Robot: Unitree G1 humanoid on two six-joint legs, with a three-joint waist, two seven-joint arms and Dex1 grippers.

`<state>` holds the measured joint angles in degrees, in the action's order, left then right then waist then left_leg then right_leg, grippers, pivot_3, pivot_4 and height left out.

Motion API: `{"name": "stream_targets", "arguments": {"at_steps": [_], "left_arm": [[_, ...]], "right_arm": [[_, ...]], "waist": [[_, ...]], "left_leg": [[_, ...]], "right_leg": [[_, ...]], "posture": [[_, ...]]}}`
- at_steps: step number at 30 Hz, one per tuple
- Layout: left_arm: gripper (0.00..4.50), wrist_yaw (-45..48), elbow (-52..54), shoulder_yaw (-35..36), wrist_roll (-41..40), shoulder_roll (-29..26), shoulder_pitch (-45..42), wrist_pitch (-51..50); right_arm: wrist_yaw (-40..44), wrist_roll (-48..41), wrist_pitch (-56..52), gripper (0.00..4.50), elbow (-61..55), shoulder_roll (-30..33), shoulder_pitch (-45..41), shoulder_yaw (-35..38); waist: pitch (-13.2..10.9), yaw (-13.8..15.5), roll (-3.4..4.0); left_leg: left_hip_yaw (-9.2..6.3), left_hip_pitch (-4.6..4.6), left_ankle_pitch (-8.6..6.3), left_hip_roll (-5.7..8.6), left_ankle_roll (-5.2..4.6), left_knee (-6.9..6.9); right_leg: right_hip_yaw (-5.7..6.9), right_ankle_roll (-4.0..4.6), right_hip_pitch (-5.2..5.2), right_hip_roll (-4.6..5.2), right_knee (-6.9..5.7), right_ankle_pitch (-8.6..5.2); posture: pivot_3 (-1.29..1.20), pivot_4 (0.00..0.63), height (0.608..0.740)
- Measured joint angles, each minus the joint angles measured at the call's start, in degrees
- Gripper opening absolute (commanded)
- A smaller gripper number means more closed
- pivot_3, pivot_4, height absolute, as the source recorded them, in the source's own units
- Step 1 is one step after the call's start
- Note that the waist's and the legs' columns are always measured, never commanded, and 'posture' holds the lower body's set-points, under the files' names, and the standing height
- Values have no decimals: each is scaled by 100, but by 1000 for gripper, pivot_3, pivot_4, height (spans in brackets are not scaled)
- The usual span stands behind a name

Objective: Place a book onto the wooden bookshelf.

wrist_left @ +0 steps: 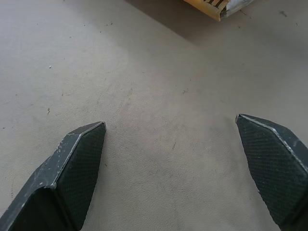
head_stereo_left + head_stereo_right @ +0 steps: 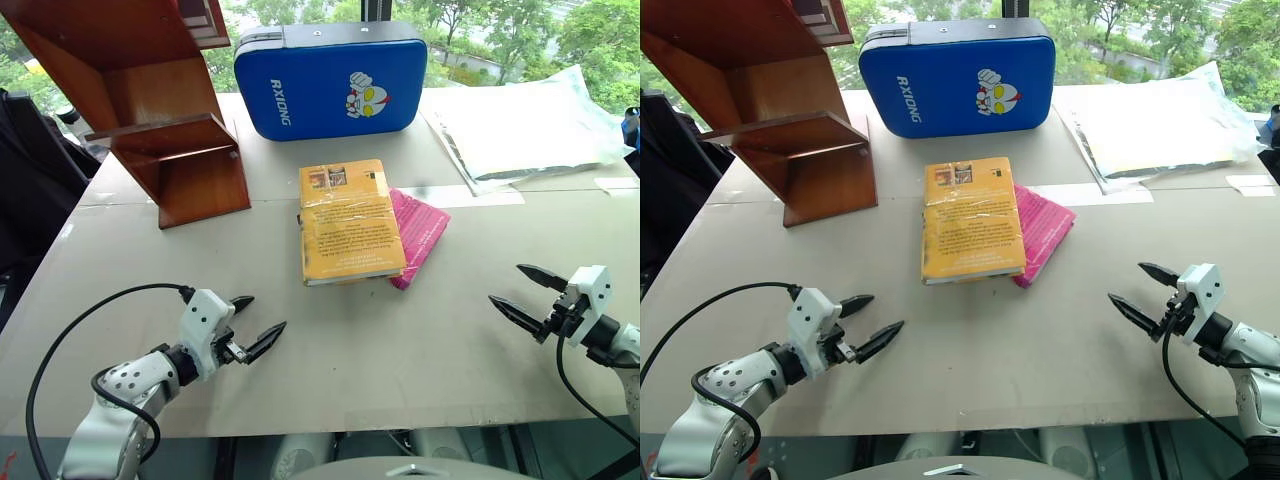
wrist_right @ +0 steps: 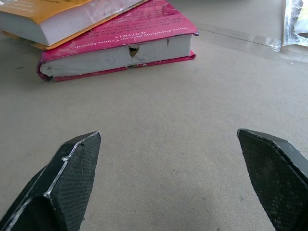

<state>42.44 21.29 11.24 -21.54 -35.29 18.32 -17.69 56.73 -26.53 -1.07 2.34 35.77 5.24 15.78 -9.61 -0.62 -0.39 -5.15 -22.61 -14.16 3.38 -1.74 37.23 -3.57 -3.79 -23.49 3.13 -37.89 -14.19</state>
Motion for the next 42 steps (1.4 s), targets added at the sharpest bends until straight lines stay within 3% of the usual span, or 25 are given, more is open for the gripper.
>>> {"name": "stream_targets", "arguments": {"at_steps": [21,26,34,37,42], "left_arm": [[4464,224,-438,622,-371,-10,-540,-49],[4464,-12,-370,658,-1257,-12,-1452,-1170],[4464,-292,-851,564,-2813,111,-2903,-3323],[4464,-790,-1826,549,-3056,600,-3840,-3961],[4464,-1425,-3179,626,-3044,855,-4786,-4637]], "right_arm": [[151,-205,-169,4500,-345,95,234,2],[194,-594,-738,4500,-1047,349,386,88],[172,-1966,-1996,4500,-2369,1003,317,779],[156,-2198,-2278,4500,-2592,1153,241,864],[120,-2396,-2510,4500,-3013,1332,231,1036]], "waist": [[0,3,-1],[-1,28,-1],[-3,-2,-5],[-5,49,-9],[-9,25,-21]], "left_leg": [[-1,-2,0,-1,0,3],[-12,-11,0,-5,0,17],[-20,-13,1,-4,1,18],[-34,-13,3,0,2,30],[-33,-15,5,2,7,31]], "right_leg": [[3,0,0,0,0,1],[31,1,2,3,-4,3],[45,-1,3,-2,-5,4],[60,-6,12,-8,-6,7],[56,-9,13,-9,-4,9]], "posture": [[0,150,740],[0,150,740],[0,150,740],[0,150,740],[0,150,740]]}}
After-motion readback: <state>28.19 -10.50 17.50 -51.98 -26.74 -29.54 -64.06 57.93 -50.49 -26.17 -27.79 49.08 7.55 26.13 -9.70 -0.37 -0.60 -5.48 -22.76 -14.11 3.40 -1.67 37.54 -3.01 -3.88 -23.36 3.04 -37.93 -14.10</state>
